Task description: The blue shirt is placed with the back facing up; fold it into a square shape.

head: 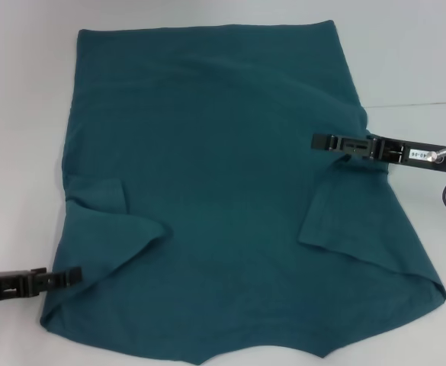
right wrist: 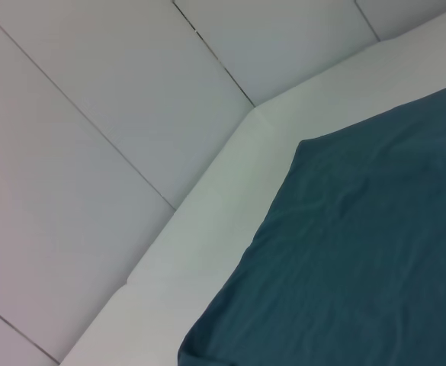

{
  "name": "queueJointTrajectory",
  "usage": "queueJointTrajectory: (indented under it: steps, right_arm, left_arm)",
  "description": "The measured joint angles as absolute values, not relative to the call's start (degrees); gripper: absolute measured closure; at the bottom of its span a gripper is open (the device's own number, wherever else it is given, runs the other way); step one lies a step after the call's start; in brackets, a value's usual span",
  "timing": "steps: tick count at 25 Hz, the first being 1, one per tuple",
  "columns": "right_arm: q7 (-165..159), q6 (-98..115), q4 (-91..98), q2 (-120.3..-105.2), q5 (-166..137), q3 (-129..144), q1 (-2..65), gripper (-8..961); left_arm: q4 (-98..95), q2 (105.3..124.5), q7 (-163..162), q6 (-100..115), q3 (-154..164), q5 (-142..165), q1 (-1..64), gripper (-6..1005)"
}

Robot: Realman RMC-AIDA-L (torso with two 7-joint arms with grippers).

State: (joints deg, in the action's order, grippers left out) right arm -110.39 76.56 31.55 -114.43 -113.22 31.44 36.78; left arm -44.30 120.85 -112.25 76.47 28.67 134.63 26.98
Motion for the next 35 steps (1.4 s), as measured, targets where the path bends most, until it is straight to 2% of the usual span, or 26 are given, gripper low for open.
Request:
queueJointTrajectory:
  steps: [35]
  right_arm:
    - [-110.38, 76.56, 31.46, -114.34, -111.75, 31.11, 36.11, 38]
  left_arm:
    - [-48.24, 119.44, -116.08, 88.40, 28.84, 140.66, 28.57, 114]
